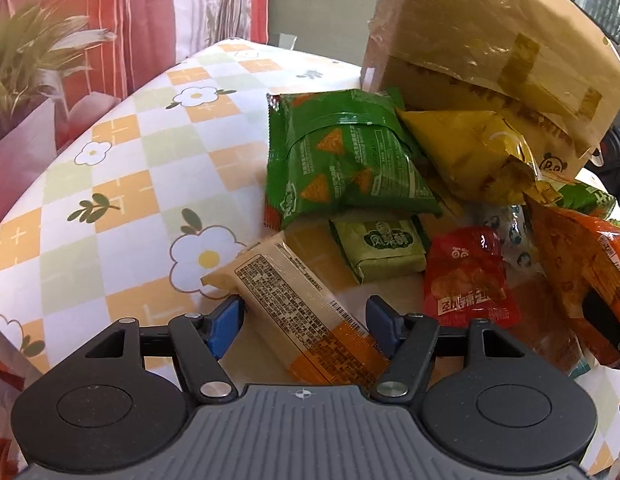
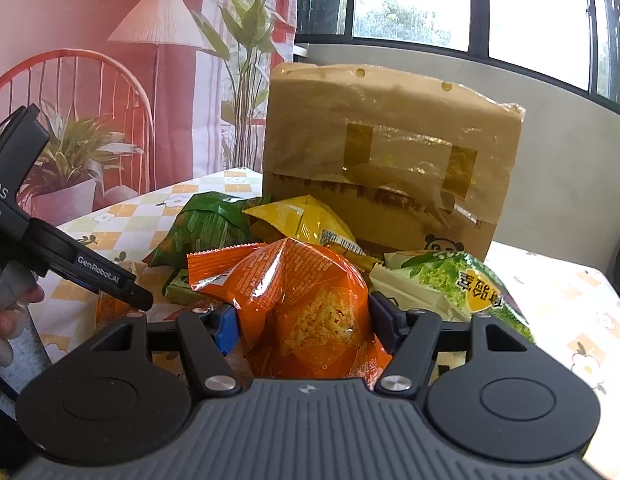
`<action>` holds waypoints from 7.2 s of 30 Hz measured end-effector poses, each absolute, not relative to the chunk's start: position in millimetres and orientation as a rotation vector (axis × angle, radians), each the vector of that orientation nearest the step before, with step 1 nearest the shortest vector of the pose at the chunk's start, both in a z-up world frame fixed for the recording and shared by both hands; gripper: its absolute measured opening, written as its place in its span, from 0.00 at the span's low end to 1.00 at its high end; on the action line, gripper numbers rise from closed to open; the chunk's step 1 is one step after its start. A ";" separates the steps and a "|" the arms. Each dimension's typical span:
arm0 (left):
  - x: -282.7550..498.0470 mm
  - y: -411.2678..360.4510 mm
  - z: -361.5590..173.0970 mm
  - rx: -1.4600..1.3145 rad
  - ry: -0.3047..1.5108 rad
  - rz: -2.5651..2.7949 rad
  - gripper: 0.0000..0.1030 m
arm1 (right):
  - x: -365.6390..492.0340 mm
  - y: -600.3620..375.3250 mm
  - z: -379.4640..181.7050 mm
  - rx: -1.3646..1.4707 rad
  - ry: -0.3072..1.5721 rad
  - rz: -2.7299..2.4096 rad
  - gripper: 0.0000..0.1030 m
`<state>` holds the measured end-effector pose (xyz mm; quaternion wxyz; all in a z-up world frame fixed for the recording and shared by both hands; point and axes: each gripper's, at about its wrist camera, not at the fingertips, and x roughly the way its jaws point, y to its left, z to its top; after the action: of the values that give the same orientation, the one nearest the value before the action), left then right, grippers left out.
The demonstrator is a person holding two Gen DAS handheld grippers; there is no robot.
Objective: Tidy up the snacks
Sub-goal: 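Lower the left tool to the wrapped biscuit bar while the right tool grasps the orange bag, then close the left tool on the wrapped biscuit bar and lift it, then carry both snacks to the lined box and open both tools inside, then grasp the green chip bag with the left tool while the right tool grasps the green cracker bag, then carry both green bags to the lined box and release them inside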
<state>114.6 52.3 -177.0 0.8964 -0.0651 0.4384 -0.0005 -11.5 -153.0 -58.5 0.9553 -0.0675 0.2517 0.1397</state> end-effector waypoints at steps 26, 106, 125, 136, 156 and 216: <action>87.8 33.1 -145.4 -0.023 0.761 -0.077 0.37 | -17.6 -163.3 -42.8 -0.067 0.462 0.287 0.64; 210.5 60.4 -16.1 -0.153 0.479 -0.071 0.90 | 132.4 -261.1 62.0 0.106 0.396 0.304 0.94; 191.4 82.0 -83.4 -0.142 0.647 -0.014 0.87 | 140.5 -260.3 -60.8 0.172 0.896 0.113 0.96; 205.2 61.1 -124.0 -0.132 0.752 -0.083 0.87 | 122.6 -239.0 -63.8 0.073 0.822 0.156 0.82; 218.6 41.2 -145.8 -0.011 0.774 -0.078 0.73 | 111.6 -232.2 -64.4 0.035 0.782 0.169 0.73; 321.7 -76.9 38.1 0.149 0.412 -0.242 0.76 | 257.0 -224.8 66.8 -0.137 0.388 0.217 0.70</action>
<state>321.7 -76.9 38.1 0.9689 0.0738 0.2037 -0.1198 257.0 -224.8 66.8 0.9731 -0.0678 0.1923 0.1074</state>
